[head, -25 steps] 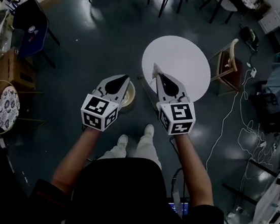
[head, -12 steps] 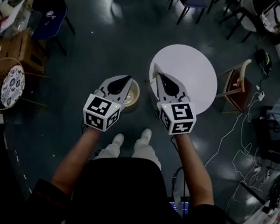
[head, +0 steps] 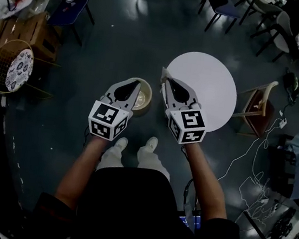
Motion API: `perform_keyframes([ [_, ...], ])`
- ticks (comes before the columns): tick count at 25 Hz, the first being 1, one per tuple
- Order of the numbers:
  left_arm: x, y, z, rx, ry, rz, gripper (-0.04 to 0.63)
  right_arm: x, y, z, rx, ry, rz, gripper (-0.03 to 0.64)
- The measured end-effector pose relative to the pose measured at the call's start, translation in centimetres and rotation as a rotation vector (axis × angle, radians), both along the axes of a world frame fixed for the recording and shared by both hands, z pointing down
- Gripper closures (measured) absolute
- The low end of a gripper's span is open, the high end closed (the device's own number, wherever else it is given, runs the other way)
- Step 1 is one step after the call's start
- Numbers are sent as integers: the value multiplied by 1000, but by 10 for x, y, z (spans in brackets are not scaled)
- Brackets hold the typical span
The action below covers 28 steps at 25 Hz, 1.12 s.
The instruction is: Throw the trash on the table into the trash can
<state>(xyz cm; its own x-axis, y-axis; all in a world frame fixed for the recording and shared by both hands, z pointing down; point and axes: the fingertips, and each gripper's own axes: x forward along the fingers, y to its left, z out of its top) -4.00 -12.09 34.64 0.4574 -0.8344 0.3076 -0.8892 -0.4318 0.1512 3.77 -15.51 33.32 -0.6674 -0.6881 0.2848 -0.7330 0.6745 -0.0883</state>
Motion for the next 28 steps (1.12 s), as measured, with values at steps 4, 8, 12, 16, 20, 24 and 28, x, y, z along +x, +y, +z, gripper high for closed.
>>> perform_keyframes([
  [4, -11, -2, 18, -19, 0, -68, 580, -11, -7, 26, -35, -2, -56, 595],
  [8, -22, -2, 37, -38, 22, -144, 580, -20, -10, 54, -74, 11, -92, 595],
  [12, -36, -10, 54, -55, 38, -181, 580, -36, -16, 78, -110, 22, -112, 595],
  [16, -64, -21, 79, -83, 43, -197, 580, -61, -29, 103, -146, 27, -108, 595],
  [20, -102, -35, 118, -123, 56, -211, 580, -89, -49, 146, -189, 42, -85, 595],
  [24, -135, -53, 157, -153, 74, -201, 580, -113, -71, 187, -224, 43, -42, 595],
  [28, -177, -63, 193, -185, 89, -220, 580, -149, -80, 228, -266, 54, -26, 595],
])
